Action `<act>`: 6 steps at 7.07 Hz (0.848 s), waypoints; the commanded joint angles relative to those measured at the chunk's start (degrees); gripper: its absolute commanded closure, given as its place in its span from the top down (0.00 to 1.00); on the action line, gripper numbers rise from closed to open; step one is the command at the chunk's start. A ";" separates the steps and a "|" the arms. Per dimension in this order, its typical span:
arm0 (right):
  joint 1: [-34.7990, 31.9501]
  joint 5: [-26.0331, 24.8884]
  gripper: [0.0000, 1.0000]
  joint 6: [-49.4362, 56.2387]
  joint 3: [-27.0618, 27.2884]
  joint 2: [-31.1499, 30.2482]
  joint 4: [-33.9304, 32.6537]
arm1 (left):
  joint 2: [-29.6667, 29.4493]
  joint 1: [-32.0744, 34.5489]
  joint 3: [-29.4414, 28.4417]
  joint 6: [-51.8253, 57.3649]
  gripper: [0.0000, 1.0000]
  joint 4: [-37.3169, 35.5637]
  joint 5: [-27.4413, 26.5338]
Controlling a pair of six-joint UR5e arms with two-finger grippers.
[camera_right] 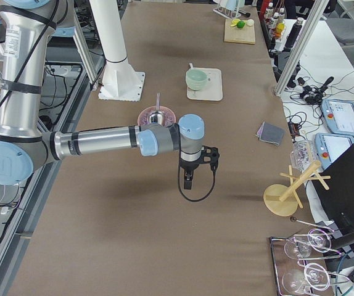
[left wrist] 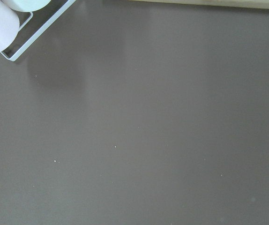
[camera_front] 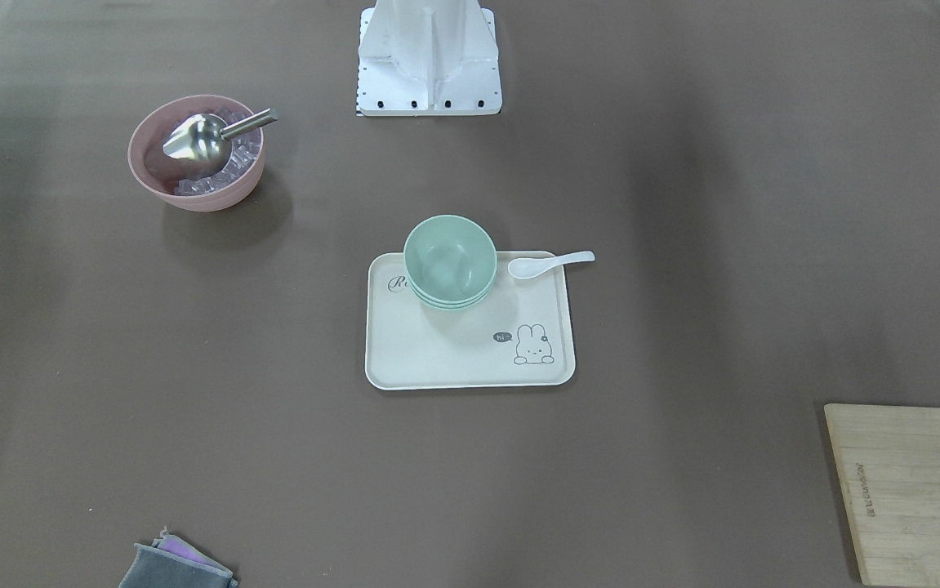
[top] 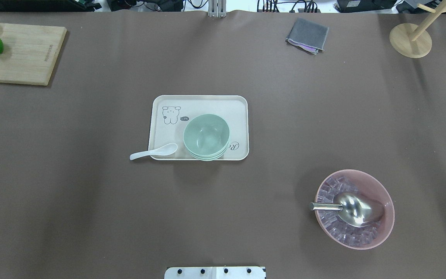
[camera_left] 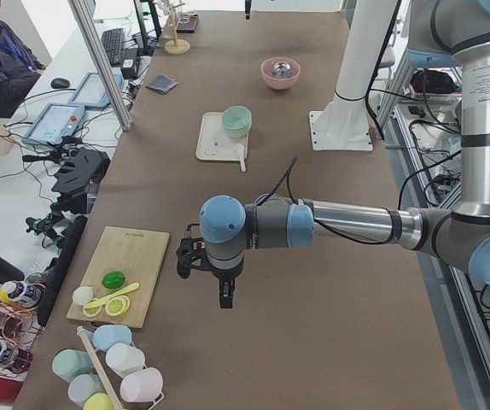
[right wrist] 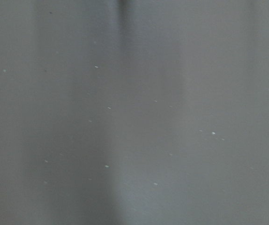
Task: Stack green bowls together
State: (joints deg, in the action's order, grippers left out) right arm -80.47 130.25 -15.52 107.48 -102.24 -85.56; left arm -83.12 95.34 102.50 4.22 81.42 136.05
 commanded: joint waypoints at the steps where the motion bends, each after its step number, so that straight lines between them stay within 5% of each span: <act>1: -5.81 -0.43 1.00 6.02 0.36 -5.32 -0.13 | 0.24 0.02 -0.02 -0.18 0.99 0.14 0.00; 4: -10.39 -6.82 1.00 16.63 6.65 -3.76 -15.00 | 0.41 0.02 -0.02 -0.09 0.99 0.14 0.09; 6: -10.32 -5.54 1.00 16.84 6.78 -4.37 -15.60 | 0.94 -0.07 -1.15 -0.35 0.99 0.31 0.44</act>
State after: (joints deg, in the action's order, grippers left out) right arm -90.65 124.69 0.71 113.75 -106.38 -100.10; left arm -82.31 95.32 102.08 4.06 81.64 136.26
